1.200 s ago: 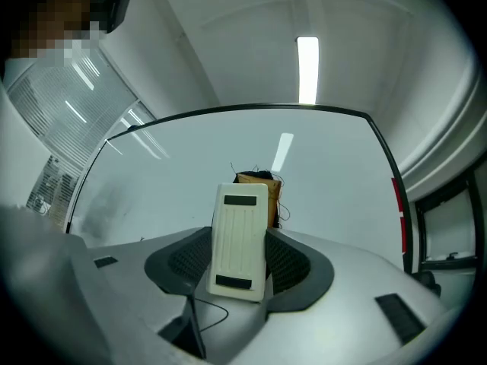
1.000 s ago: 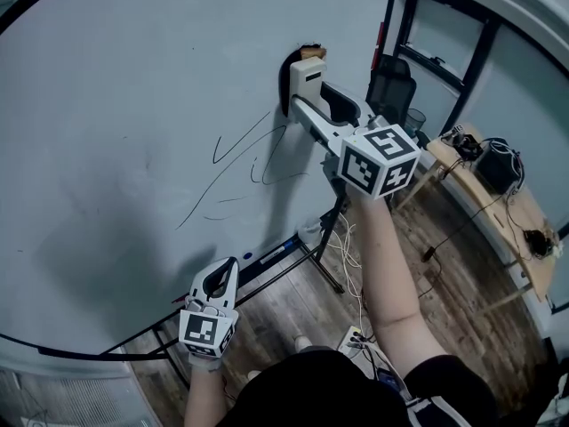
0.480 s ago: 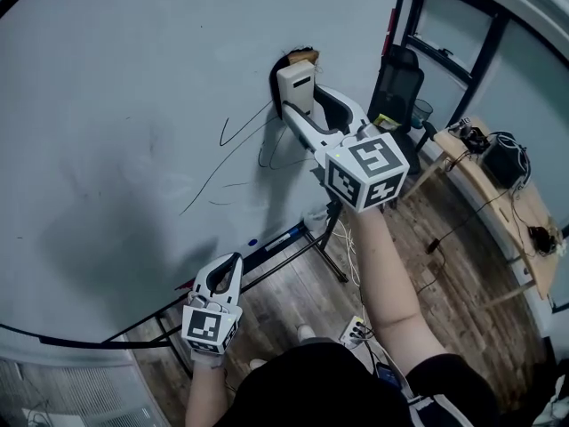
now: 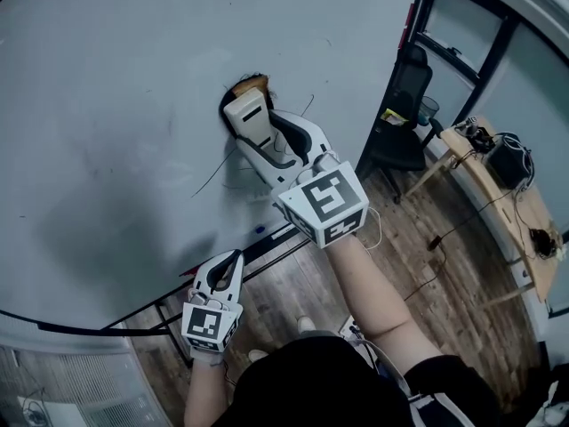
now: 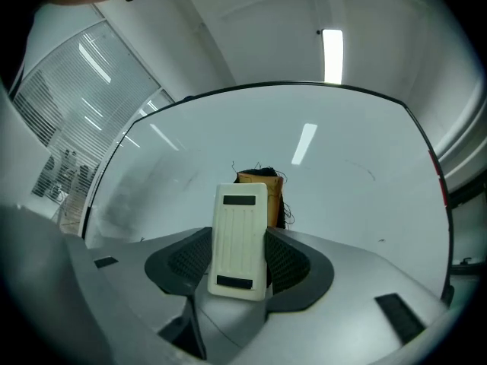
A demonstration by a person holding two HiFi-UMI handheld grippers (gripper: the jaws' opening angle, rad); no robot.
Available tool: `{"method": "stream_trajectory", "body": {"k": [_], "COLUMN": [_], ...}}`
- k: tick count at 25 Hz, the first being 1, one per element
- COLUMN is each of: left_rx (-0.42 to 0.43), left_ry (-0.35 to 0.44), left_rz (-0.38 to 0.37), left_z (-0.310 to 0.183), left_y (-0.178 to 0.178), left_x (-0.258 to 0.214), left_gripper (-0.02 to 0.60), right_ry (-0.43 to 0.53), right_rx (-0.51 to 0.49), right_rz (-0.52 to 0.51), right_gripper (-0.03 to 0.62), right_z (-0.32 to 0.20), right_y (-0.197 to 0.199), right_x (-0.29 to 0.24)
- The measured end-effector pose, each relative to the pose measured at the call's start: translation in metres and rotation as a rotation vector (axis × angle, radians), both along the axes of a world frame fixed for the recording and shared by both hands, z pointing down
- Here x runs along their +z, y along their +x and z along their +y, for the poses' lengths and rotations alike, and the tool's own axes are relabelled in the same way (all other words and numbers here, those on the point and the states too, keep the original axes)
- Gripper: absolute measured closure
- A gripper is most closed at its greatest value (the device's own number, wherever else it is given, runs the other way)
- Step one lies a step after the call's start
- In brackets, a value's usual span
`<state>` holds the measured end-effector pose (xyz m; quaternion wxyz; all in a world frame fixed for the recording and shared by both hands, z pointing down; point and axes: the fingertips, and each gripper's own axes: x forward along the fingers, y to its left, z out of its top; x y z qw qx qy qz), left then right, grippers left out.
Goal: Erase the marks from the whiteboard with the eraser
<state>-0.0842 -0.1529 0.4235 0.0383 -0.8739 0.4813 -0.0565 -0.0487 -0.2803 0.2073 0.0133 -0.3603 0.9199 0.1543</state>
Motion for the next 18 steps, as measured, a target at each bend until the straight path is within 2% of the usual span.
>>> {"method": "stream_trajectory", "body": {"k": [12,18], "left_rx": [-0.106,-0.156], "left_ry": [-0.023,-0.051], "left_rz": [0.013,0.016], "left_z": [0.036,0.049], "left_y": [-0.058,-0.079], "left_x": [0.011,0.023], "left_gripper": [0.563,0.563], "right_ry": [0.023,0.015], "right_rx": [-0.126,-0.184], "right_rz": [0.137,0.231], "right_gripper": [0.352,0.352], "right_z": [0.067,0.09], "right_y": [-0.114,-0.152], "right_x": [0.071,0.116]}}
